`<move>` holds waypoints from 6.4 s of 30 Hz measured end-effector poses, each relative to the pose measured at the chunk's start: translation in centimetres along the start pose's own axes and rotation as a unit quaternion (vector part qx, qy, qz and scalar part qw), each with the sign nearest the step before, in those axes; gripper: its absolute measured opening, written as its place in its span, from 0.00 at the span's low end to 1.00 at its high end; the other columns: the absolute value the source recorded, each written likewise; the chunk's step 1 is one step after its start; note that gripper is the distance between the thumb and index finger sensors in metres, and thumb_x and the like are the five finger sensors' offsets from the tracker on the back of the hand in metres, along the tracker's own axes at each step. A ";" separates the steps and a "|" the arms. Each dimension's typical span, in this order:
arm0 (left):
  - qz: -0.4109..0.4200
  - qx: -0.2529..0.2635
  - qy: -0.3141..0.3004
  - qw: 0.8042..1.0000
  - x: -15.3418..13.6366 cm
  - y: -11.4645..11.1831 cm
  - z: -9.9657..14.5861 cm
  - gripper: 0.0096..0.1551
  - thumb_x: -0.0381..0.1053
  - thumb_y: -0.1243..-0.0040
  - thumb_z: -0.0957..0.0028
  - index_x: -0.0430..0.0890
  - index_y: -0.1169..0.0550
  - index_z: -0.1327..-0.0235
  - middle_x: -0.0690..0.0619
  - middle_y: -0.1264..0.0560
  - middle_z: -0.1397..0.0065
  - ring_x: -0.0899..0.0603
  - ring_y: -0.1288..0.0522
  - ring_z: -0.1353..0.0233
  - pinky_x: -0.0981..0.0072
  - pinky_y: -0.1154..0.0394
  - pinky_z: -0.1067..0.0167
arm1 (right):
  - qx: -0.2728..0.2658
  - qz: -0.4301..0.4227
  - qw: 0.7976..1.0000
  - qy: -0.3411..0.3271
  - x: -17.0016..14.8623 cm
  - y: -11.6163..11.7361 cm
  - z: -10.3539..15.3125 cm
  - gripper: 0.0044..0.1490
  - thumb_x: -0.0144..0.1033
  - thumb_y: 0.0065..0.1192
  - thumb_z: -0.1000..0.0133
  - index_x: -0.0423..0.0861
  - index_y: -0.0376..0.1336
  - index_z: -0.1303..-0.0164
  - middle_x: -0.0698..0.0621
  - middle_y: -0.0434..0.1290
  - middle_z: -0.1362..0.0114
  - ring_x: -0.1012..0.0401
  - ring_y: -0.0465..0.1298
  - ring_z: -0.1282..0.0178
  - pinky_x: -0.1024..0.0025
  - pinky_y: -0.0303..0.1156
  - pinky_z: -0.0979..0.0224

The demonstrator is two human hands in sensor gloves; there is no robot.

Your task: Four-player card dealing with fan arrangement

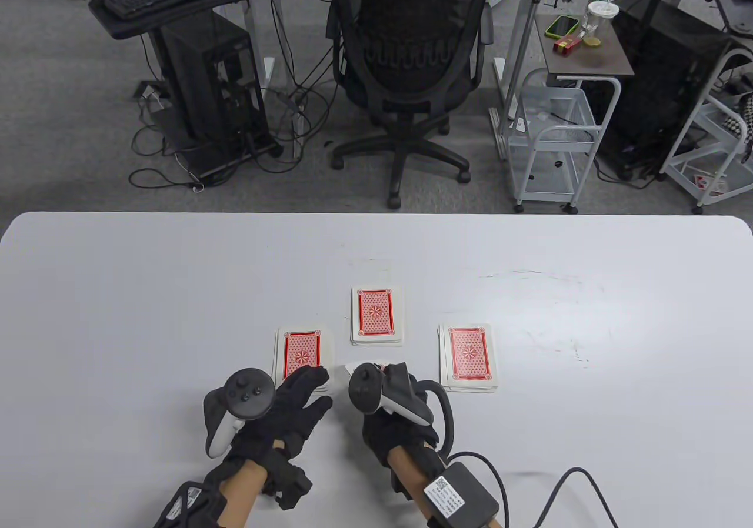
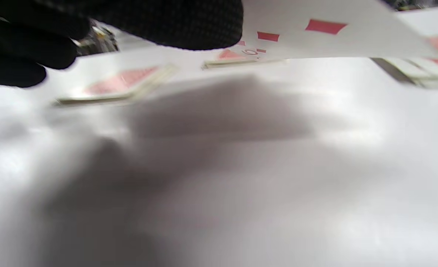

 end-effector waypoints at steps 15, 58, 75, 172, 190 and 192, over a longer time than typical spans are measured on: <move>0.498 -0.119 -0.040 0.858 -0.3 -3.2 0.1 0.58 0.71 0.47 0.47 0.49 0.63 0.21 0.40 0.57 0.15 0.29 0.42 0.18 0.40 0.38 0.25 | -0.183 0.022 0.968 -0.171 8.1 -3.6 3.9 0.45 0.17 0.53 0.41 0.33 0.37 0.19 0.27 0.42 0.22 0.26 0.49 0.22 0.31 0.52 0.29; 0.372 -0.123 -0.103 0.914 6.9 -4.1 -1.7 0.56 0.69 0.55 0.47 0.47 0.66 0.23 0.44 0.68 0.22 0.27 0.64 0.23 0.30 0.57 0.26 | -0.036 -0.504 0.834 -0.221 -2.9 -3.8 1.9 0.55 0.31 0.64 0.38 0.33 0.32 0.19 0.25 0.37 0.22 0.22 0.49 0.24 0.30 0.57 0.31; 0.373 -0.068 -0.042 0.924 3.7 -3.3 -2.3 0.51 0.62 0.45 0.40 0.51 0.63 0.22 0.49 0.60 0.18 0.32 0.51 0.21 0.33 0.47 0.24 | -0.004 -0.660 0.716 -0.228 -6.0 -2.0 0.0 0.34 0.29 0.61 0.37 0.43 0.54 0.21 0.37 0.64 0.25 0.36 0.74 0.29 0.40 0.72 0.37; 0.411 -0.165 -0.099 0.891 4.4 -5.1 -1.2 0.33 0.61 0.41 0.45 0.54 0.30 0.27 0.48 0.27 0.25 0.35 0.20 0.40 0.49 0.19 0.48 | -0.214 -0.416 0.869 -0.162 -5.1 -12.5 4.0 0.25 0.40 0.64 0.41 0.44 0.69 0.36 0.45 0.75 0.36 0.45 0.80 0.38 0.32 0.63 0.33; 0.422 -0.150 -0.102 0.888 4.4 -5.0 -1.0 0.29 0.57 0.42 0.43 0.65 0.33 0.27 0.57 0.29 0.22 0.37 0.30 0.22 0.42 0.28 0.32 | -0.185 -0.466 0.860 -0.097 -8.5 -8.9 2.5 0.32 0.55 0.63 0.38 0.48 0.67 0.31 0.47 0.73 0.34 0.44 0.78 0.38 0.34 0.63 0.33; 0.396 -0.142 -0.092 0.903 4.1 -5.0 -1.0 0.30 0.56 0.43 0.42 0.64 0.36 0.26 0.57 0.30 0.22 0.38 0.30 0.22 0.43 0.28 0.32 | -0.196 -0.475 0.852 -0.100 -8.6 -8.6 2.1 0.24 0.43 0.65 0.41 0.49 0.70 0.37 0.49 0.76 0.39 0.47 0.81 0.44 0.34 0.65 0.35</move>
Point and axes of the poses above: the tracker on the back of each hand, its own x axis roughly to the thumb side, its own z axis roughly from the fingertips to the wrist, y = z × x, the point moved 5 cm from there along -z, roughly from the wrist to the fingertips
